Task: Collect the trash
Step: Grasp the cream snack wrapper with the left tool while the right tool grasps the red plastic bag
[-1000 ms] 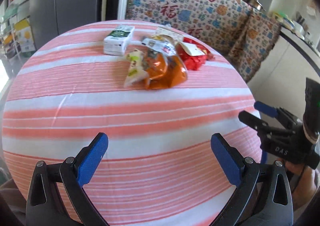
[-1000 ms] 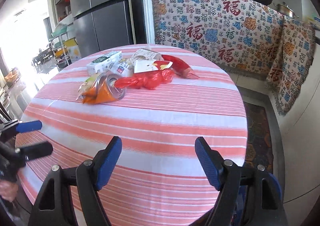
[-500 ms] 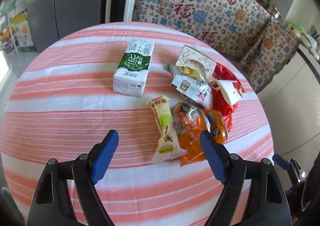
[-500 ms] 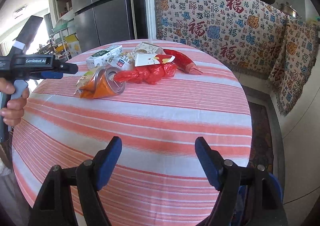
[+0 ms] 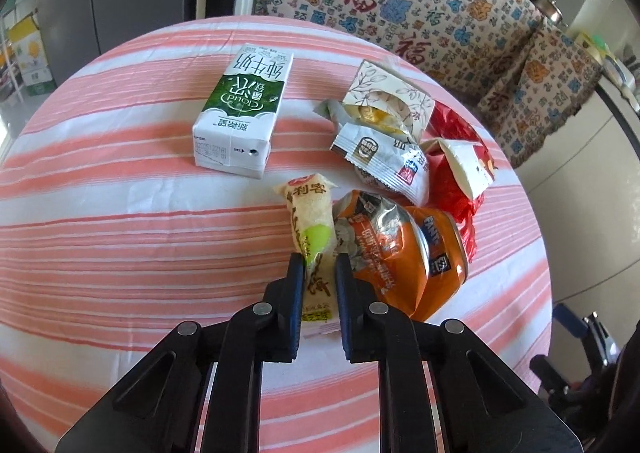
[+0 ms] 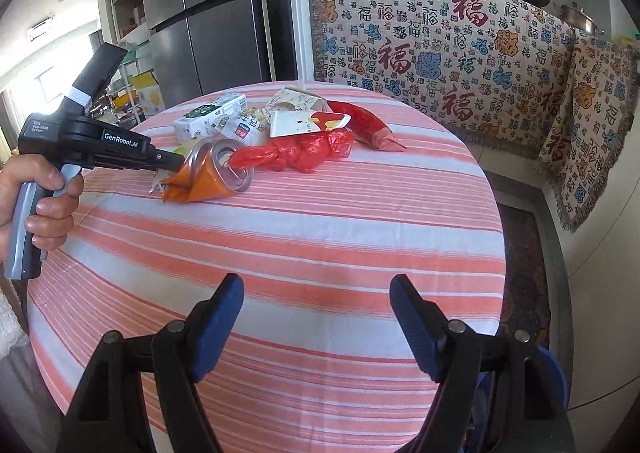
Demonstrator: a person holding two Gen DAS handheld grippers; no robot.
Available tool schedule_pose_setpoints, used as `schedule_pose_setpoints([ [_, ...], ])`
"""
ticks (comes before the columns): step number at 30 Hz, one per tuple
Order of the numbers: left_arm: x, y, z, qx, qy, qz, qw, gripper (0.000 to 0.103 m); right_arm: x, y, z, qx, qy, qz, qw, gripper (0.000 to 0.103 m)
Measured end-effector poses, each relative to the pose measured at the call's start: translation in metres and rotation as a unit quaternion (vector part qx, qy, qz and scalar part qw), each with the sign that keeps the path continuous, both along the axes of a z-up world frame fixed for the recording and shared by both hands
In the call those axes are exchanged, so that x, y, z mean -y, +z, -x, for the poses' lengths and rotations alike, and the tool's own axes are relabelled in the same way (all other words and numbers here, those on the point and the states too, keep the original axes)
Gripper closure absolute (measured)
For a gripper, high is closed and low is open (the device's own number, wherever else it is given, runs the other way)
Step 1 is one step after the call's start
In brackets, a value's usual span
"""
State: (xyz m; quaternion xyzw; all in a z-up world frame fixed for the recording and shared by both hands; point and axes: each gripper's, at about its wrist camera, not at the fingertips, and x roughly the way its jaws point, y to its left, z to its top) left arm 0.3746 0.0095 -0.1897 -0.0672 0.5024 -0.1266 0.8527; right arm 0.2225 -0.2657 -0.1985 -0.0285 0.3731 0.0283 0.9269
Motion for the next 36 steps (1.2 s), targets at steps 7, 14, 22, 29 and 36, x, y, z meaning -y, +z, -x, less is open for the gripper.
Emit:
schedule_pose_setpoints([
  [7,-0.022,0.019,0.035,0.022,0.021,-0.039,0.9988,0.092,0.006,0.001,-0.002,0.002,-0.011,-0.004,1.000,0.026],
  [14,-0.038,0.014,0.079,0.032,0.039,-0.081,0.9955,0.091,0.009,-0.003,-0.004,-0.003,-0.014,-0.002,1.000,0.026],
  [22,-0.037,-0.008,0.091,0.041,0.051,-0.073,0.9951,0.048,0.010,-0.011,-0.006,-0.011,-0.027,0.004,1.000,0.026],
  [29,-0.041,-0.016,0.092,0.065,0.056,-0.092,0.9920,0.042,0.019,-0.016,-0.009,-0.021,-0.042,-0.002,0.999,0.026],
  [36,-0.033,-0.019,0.095,0.079,0.048,-0.110,0.9896,0.033,0.028,-0.005,-0.029,-0.028,-0.070,-0.051,0.996,0.026],
])
